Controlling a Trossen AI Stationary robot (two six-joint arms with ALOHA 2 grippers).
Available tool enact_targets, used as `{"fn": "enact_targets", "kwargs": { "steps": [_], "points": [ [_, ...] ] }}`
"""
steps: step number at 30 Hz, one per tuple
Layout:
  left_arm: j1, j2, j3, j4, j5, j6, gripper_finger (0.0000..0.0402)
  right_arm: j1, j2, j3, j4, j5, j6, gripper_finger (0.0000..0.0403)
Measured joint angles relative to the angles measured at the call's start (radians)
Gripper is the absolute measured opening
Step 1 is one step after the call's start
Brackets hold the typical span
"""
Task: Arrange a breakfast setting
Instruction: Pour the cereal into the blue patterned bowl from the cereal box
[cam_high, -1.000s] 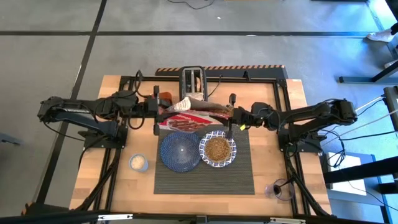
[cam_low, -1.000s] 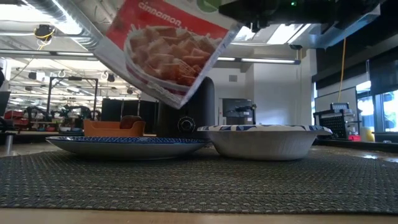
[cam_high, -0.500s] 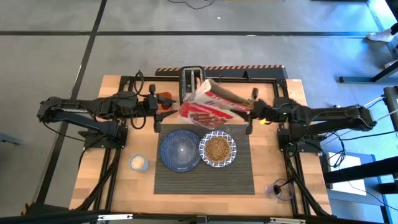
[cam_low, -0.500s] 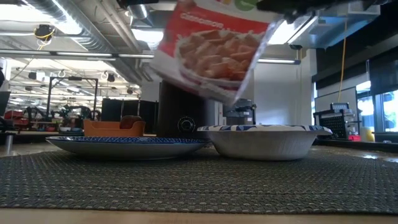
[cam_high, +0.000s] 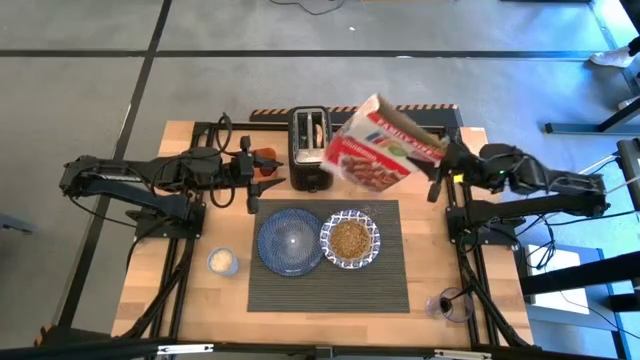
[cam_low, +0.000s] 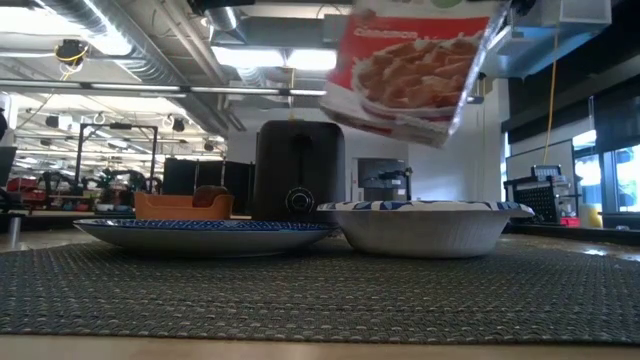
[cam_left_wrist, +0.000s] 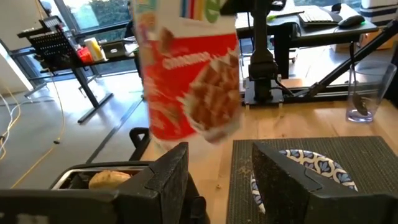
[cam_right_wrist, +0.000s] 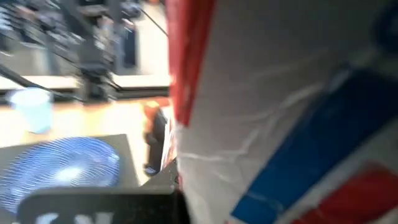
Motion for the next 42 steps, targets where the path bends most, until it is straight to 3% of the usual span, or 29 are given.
{"fn": "enact_targets", "kwargs": {
  "steps": [6, 12, 30, 42],
  "points": [
    [0.000, 0.000, 0.000, 0.000, 0.000, 0.000, 0.0170, -0.001, 0.000, 0.106, -0.206, 0.139, 0.072, 0.0071],
    [0.000, 0.000, 0.000, -0.001, 0.000, 0.002, 0.0170, 0.000, -0.007, 0.092, -0.343, 0.219, 0.135, 0.0071],
    [0.000, 0.001, -0.001, -0.001, 0.000, -0.004, 0.0170, -0.007, -0.008, -0.060, -0.405, 0.284, 0.206, 0.0071],
    [-0.001, 0.001, -0.001, -0.001, 0.000, -0.025, 0.0170, -0.195, -0.012, -0.195, -0.324, 0.211, 0.227, 0.0072]
  ]
}}
